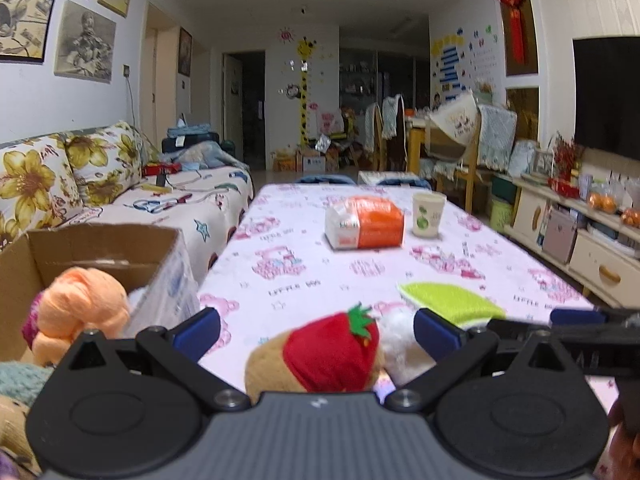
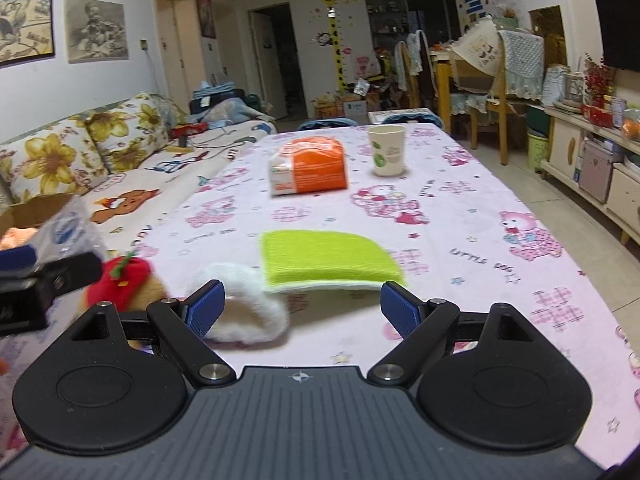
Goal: Organize soft objects
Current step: 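Roll the right tool and grasp the green sponge cloth by its edge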
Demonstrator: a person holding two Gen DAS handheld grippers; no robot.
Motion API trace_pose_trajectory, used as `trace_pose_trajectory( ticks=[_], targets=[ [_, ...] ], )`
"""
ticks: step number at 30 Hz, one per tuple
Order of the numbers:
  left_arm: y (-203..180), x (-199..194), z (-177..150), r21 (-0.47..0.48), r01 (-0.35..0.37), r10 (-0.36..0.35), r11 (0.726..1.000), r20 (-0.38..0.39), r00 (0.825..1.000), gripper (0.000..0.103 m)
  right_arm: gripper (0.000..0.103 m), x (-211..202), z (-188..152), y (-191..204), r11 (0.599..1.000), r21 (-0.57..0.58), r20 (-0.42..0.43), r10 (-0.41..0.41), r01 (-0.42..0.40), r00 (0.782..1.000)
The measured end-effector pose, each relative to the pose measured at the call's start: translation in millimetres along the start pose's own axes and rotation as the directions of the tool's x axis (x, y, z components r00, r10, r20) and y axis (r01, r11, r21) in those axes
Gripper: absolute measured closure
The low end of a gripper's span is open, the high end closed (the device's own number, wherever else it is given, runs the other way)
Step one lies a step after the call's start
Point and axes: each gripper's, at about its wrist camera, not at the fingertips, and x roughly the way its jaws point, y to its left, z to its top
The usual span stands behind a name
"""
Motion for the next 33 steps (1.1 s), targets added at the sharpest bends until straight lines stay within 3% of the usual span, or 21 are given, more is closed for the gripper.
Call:
trace_pose_trajectory(
  ticks=[2,8,13,17,20,26,32,33],
  targets=[
    [-2,5,-2,0.010,-0.005,0.005,1.000,-0.022,1.000,0.001,0.000,6,1,-9,1.000,0.018,-0.026,-0.013,0.014,1.000],
    [-5,15,-7,0.032,-0.022,0.023,0.999,-0.057,0.998,0.001,0.000,29,2,-45,0.947,0.306,-0.132,0.143,-0.097,0.981],
    [-8,21,-10,0.062,-0.027,0.032,0.998,-0.081,0.996,0.001,0.000,44,-2,-52,0.859,0.474,-0.125,0.285,-0.196,0.950],
    [-10,24,-11,0.082,-0.032,0.040,0.996,-0.090,0.995,0.001,0.007,60,-10,-54,0.750,0.623,-0.099,0.360,-0.224,0.928],
    [-8,28,-11,0.079,-0.035,0.043,0.996,-0.102,0.994,0.001,0.012,68,-16,-60,0.678,0.698,-0.053,0.370,-0.230,0.928],
    [-8,38,-13,0.093,-0.036,0.048,0.995,-0.130,0.990,0.001,0.018,82,-17,-58,0.594,0.763,0.031,0.361,-0.256,0.932],
    [-7,45,-14,0.087,-0.028,0.041,0.996,-0.149,0.988,0.003,0.042,94,-17,-58,0.528,0.812,0.062,0.344,-0.248,0.937],
    [-7,45,-14,0.092,-0.027,0.040,0.995,-0.147,0.988,0.006,0.052,95,-18,-57,0.520,0.819,0.061,0.341,-0.243,0.938]
  ],
)
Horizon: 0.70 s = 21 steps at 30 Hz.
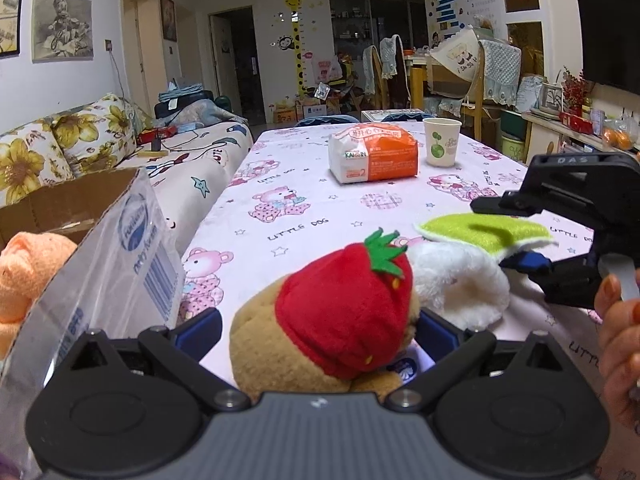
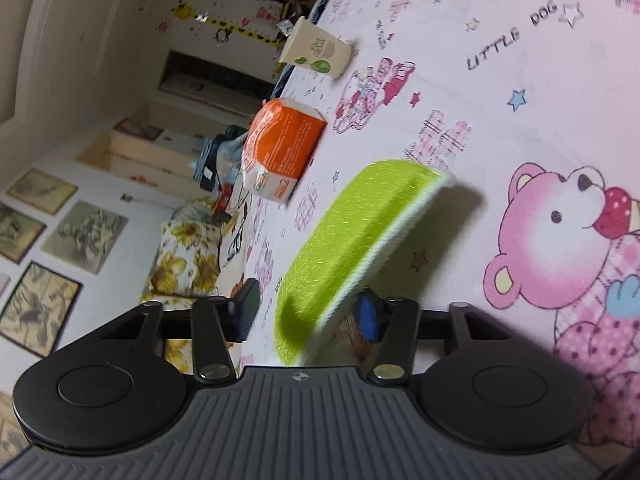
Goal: Organize soft objects
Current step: 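Roll the right tool and grasp the green sponge cloth by its edge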
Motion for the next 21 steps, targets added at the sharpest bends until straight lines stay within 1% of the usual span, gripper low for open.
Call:
trace_pose_trajectory(
  ticks=[1,3,5,9,12,17,21],
  targets=[
    [0,0,0,0.001,0.004,-0.004,1.000,0.000,1.000,0.008,0.064,1,0,-2,1.000,0.008,-0.001,-0.011,0.011,1.000],
    [0,0,1,-0.004,0.007,-0.007,1.000,0.002,1.000,0.011,0.073,-7,-1,-8,0.999,0.023,0.007,-0.024,0.024,1.000],
    [0,1,1,-0.007,0.007,-0.007,1.000,0.001,1.000,0.013,0.072,-12,0,-7,0.999,0.020,0.014,-0.030,0.030,0.999],
    [1,-1,2,-0.021,0.011,-0.011,1.000,-0.003,1.000,0.016,0.073,-20,0,-1,0.997,-0.029,0.024,-0.069,0.070,0.997],
    [4,-2,3,-0.038,0.015,-0.016,0.999,-0.006,1.000,0.018,0.075,-26,0,12,0.988,-0.115,0.045,-0.095,0.100,0.994],
    [8,-10,5,-0.081,0.043,-0.043,0.996,0.008,0.999,0.019,0.076,-37,-5,40,0.947,-0.298,0.065,-0.103,0.117,0.993],
    [17,-19,10,-0.152,0.081,-0.076,0.985,0.039,0.996,0.019,0.076,-51,-11,54,0.902,-0.414,0.086,-0.096,0.123,0.992]
  ],
)
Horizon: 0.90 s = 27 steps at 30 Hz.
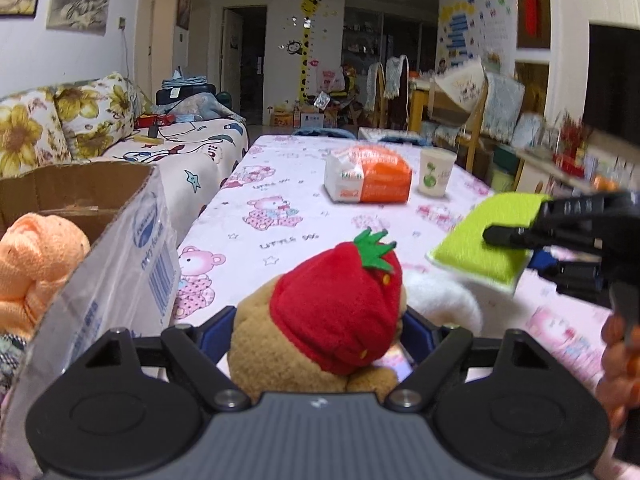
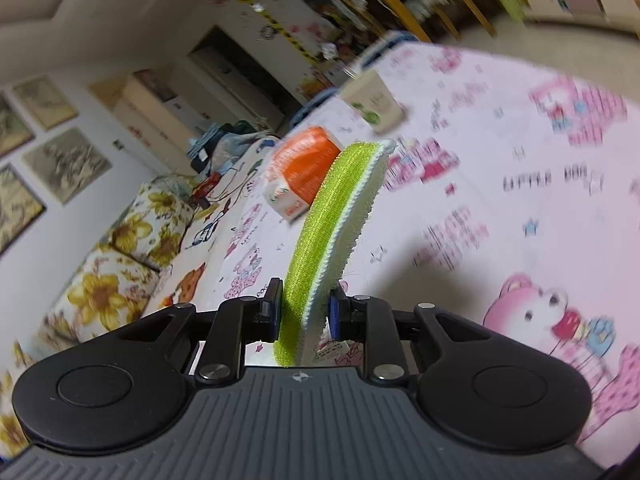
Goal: Organize soft objects
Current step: 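Roll the right tool and grasp the green sponge cloth by its edge, then grasp the strawberry-hat plush bear with left tool while right tool lifts the green sponge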
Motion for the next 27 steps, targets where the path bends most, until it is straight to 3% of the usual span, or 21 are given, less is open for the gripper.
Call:
trace_pose_trajectory(
  ticks=[5,11,27],
  targets=[
    [8,-14,5,-0.069,0.033,-0.030,0.997,0.044,0.999,0.019,0.076,-12,-2,6,0.994,-0.107,0.006,-0.012,0.012,1.000],
    [11,-25,9,-0.089,0.054,-0.046,0.995,0.088,0.995,0.019,0.076,-14,-2,9,0.983,-0.184,-0.001,-0.016,0.015,1.000],
    [31,-50,15,-0.141,0.074,-0.045,0.987,0.194,0.980,0.019,0.076,-13,-3,35,0.944,-0.319,-0.022,0.077,-0.080,0.997]
  ],
)
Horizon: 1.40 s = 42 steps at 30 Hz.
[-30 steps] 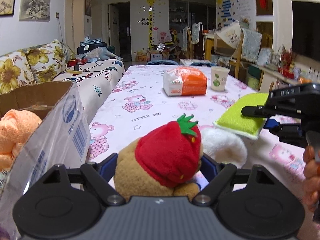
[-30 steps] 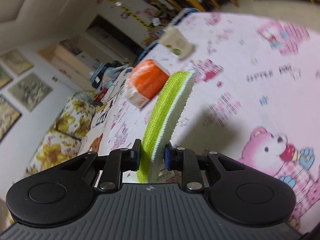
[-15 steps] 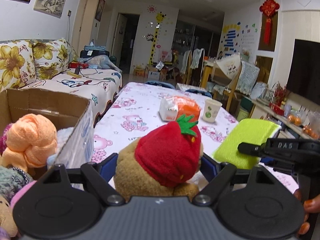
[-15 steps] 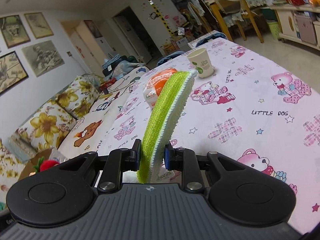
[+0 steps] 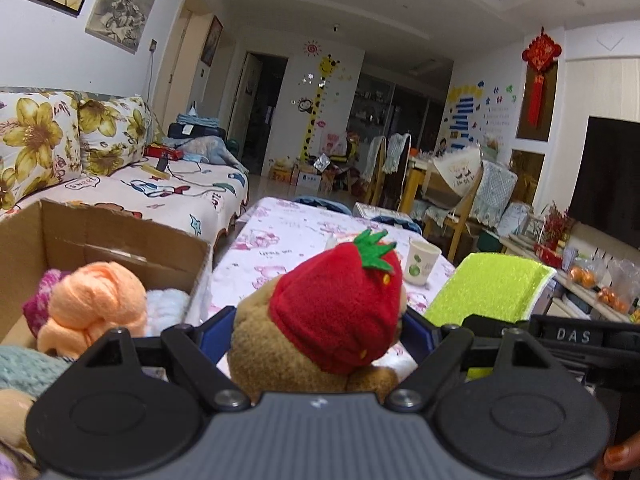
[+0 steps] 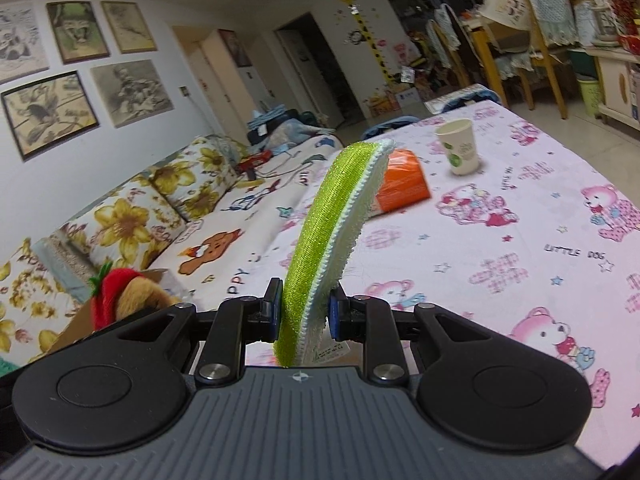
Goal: Organize soft objects
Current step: 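Grasp the strawberry-hat plush bear with left tool while right tool lifts the green sponge, then drop the bear into the box with left tool while right tool drops the green sponge in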
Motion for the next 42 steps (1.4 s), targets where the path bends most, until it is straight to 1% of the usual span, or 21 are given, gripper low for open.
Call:
trace_pose_trajectory(
  ticks=[6,13,16,20,26,32,34,36,37,39,41,42],
  targets=[
    [13,-14,7,-0.039,-0.007,0.010,0.999,0.059,0.998,0.019,0.076,4,0,14,0.998,-0.035,-0.010,0.056,-0.057,0.998],
    [31,-37,15,-0.087,-0.018,0.029,0.996,0.134,0.991,0.018,0.076,10,5,38,0.985,-0.117,-0.018,0.122,-0.124,0.992],
    [40,-46,17,-0.114,-0.041,0.059,0.993,0.160,0.985,0.018,0.076,12,6,51,0.974,-0.170,-0.020,0.151,-0.152,0.988],
    [56,-55,18,-0.167,-0.090,0.120,0.982,0.180,0.976,0.018,0.076,21,5,66,0.958,-0.198,-0.048,0.201,-0.207,0.978],
    [83,-60,20,-0.243,-0.195,0.238,0.950,0.162,0.958,0.018,0.075,42,6,77,0.938,-0.207,-0.118,0.258,-0.278,0.959],
    [111,-65,20,-0.319,-0.297,0.353,0.900,0.135,0.926,0.018,0.075,69,9,94,0.919,-0.272,-0.181,0.243,-0.286,0.953],
    [119,-65,20,-0.338,-0.329,0.387,0.882,0.117,0.915,0.018,0.075,75,5,93,0.918,-0.253,-0.222,0.253,-0.306,0.942],
    [126,-64,20,-0.349,-0.358,0.415,0.866,0.101,0.904,0.018,0.075,82,3,92,0.919,-0.215,-0.267,0.270,-0.330,0.925],
    [129,-65,19,-0.355,-0.367,0.423,0.860,0.095,0.901,0.018,0.075,78,-1,86,0.915,-0.208,-0.295,0.279,-0.346,0.914],
    [133,-64,19,-0.360,-0.385,0.439,0.850,0.078,0.895,0.018,0.075,85,-5,89,0.907,-0.203,-0.344,0.287,-0.370,0.894],
    [135,-64,18,-0.363,-0.398,0.449,0.842,0.065,0.891,0.018,0.075,87,-9,92,0.902,-0.212,-0.379,0.280,-0.377,0.882],
    [135,-64,18,-0.366,-0.399,0.450,0.841,0.062,0.891,0.018,0.074,87,-11,95,0.900,-0.221,-0.389,0.272,-0.375,0.880]
  ],
)
